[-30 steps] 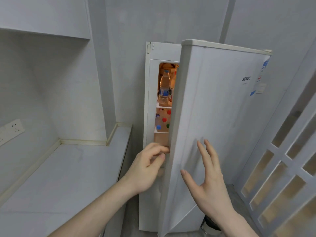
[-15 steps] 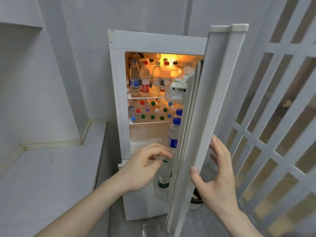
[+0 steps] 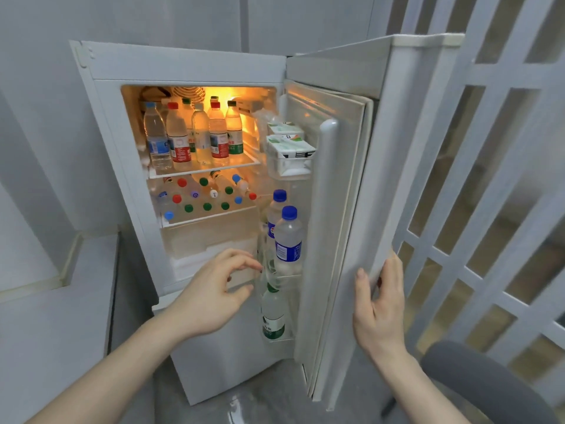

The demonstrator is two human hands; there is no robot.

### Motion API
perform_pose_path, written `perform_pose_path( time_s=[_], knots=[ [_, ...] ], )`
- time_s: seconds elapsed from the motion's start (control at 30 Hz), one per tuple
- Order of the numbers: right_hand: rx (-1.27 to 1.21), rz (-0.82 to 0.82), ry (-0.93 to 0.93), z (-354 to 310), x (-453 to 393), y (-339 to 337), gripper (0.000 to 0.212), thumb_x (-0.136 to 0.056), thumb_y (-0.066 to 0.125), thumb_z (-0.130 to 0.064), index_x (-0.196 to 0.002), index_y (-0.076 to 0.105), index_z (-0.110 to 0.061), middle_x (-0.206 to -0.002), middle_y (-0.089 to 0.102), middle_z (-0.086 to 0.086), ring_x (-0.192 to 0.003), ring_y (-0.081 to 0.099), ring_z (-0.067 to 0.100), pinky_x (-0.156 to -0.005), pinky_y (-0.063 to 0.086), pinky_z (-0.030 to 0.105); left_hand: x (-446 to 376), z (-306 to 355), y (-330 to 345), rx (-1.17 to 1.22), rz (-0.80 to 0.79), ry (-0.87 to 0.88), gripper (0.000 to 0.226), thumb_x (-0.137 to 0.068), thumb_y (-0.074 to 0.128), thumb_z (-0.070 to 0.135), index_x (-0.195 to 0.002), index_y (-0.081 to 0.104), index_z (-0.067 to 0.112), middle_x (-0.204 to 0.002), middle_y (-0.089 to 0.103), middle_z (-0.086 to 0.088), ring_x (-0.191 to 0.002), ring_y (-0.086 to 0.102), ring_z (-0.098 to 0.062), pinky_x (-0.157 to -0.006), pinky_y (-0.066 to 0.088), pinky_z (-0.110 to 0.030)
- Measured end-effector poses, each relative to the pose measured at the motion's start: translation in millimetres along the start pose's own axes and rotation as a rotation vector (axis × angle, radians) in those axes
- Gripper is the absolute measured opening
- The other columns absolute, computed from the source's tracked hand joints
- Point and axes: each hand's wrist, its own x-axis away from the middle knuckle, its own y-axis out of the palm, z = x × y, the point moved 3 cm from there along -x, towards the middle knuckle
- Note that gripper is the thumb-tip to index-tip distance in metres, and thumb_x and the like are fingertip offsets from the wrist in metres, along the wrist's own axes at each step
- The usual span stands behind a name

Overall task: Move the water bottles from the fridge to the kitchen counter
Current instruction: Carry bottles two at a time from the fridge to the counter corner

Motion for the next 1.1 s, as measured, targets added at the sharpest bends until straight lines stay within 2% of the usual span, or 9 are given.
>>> perform_pose_path(
  time_s=[0.2, 0.27, 0.33, 0.4, 0.53, 0.63, 0.8, 0.93, 1.1],
  knots=[
    [0.167, 0.18, 0.012, 17, -13, -38, 0.062, -0.106, 0.047, -0.016, -0.163, 0.027, -0.002, -0.13, 0.049, 0.011, -0.108, 0.044, -0.018, -0.097, 0.032, 0.001, -31, -3, 42, -0.246, -0.236, 0.025, 0.073, -0.09, 0.063, 0.036, -0.157, 0.032, 0.037, -0.162, 0.024, 0.016, -0.148, 0.031, -0.012, -0.121, 0.032, -0.036],
    [0.187, 0.247, 0.005, 22, -18, -50, 0.065, -0.106, 0.049, -0.014, -0.166, 0.023, -0.01, -0.141, 0.043, 0.017, -0.116, 0.047, -0.006, -0.099, 0.038, 0.007, -39, -3, 57, -0.28, -0.298, 0.019, 0.08, -0.089, 0.062, 0.035, -0.16, 0.024, 0.038, -0.168, 0.015, 0.014, -0.152, 0.024, -0.016, -0.123, 0.03, -0.039],
    [0.206, 0.315, -0.025, 24, -25, -62, 0.066, -0.105, 0.051, -0.007, -0.165, 0.024, -0.01, -0.154, 0.031, 0.019, -0.138, 0.043, 0.023, -0.115, 0.044, 0.036, -47, -2, 68, -0.302, -0.334, 0.022, 0.083, -0.089, 0.061, 0.034, -0.161, 0.02, 0.039, -0.17, 0.01, 0.013, -0.153, 0.022, -0.018, -0.123, 0.029, -0.037],
    [0.258, 0.354, -0.107, 21, -30, -69, 0.065, -0.102, 0.053, -0.001, -0.162, 0.03, -0.002, -0.158, 0.025, 0.023, -0.15, 0.031, 0.025, -0.122, 0.035, 0.049, -53, 2, 76, -0.297, -0.344, 0.038, 0.083, -0.088, 0.06, 0.034, -0.161, 0.02, 0.04, -0.17, 0.01, 0.013, -0.153, 0.024, -0.02, -0.123, 0.029, -0.036],
    [0.317, 0.312, -0.248, 20, -33, -67, 0.054, -0.097, 0.062, -0.005, -0.15, 0.052, -0.002, -0.151, 0.038, 0.025, -0.141, 0.042, 0.034, -0.118, 0.036, 0.04, -65, 4, 82, -0.283, -0.323, 0.068, 0.075, -0.088, 0.06, 0.035, -0.157, 0.03, 0.039, -0.168, 0.013, 0.015, -0.152, 0.024, -0.016, -0.122, 0.03, -0.034],
    [0.263, 0.151, -0.225, 31, -36, -57, 0.049, -0.098, 0.063, -0.009, -0.146, 0.058, -0.013, -0.144, 0.05, 0.003, -0.133, 0.052, 0.021, -0.11, 0.046, 0.034, -71, 2, 79, -0.285, -0.293, 0.075, 0.068, -0.089, 0.061, 0.034, -0.152, 0.037, 0.037, -0.167, 0.017, 0.014, -0.152, 0.024, -0.014, -0.121, 0.028, -0.029],
    [0.179, -0.142, -0.044, 57, -59, -25, 0.07, -0.096, 0.073, -0.013, -0.158, 0.044, -0.028, -0.15, 0.046, -0.015, -0.136, 0.053, 0.013, -0.105, 0.051, 0.03, -82, 1, 72, -0.277, -0.259, 0.076, 0.06, -0.089, 0.062, 0.032, -0.146, 0.046, 0.036, -0.164, 0.023, 0.013, -0.149, 0.027, -0.013, -0.118, 0.025, -0.024],
    [0.195, -0.148, 0.084, 79, -82, -9, 0.082, -0.093, 0.075, -0.013, -0.161, 0.032, -0.027, -0.16, 0.037, -0.012, -0.149, 0.036, 0.005, -0.123, 0.036, 0.036, -92, 1, 70, -0.279, -0.226, 0.077, 0.055, -0.09, 0.062, 0.033, -0.143, 0.049, 0.037, -0.16, 0.027, 0.017, -0.146, 0.031, -0.01, -0.116, 0.028, -0.022],
    [0.176, -0.075, 0.247, 107, -104, -5, 0.087, -0.094, 0.075, -0.02, -0.164, 0.024, -0.025, -0.162, 0.035, -0.012, -0.147, 0.032, -0.001, -0.118, 0.03, 0.024, -112, 2, 69, -0.271, -0.187, 0.072, 0.051, -0.091, 0.062, 0.034, -0.141, 0.051, 0.04, -0.154, 0.034, 0.02, -0.141, 0.035, -0.004, -0.111, 0.026, -0.016]
  ],
)
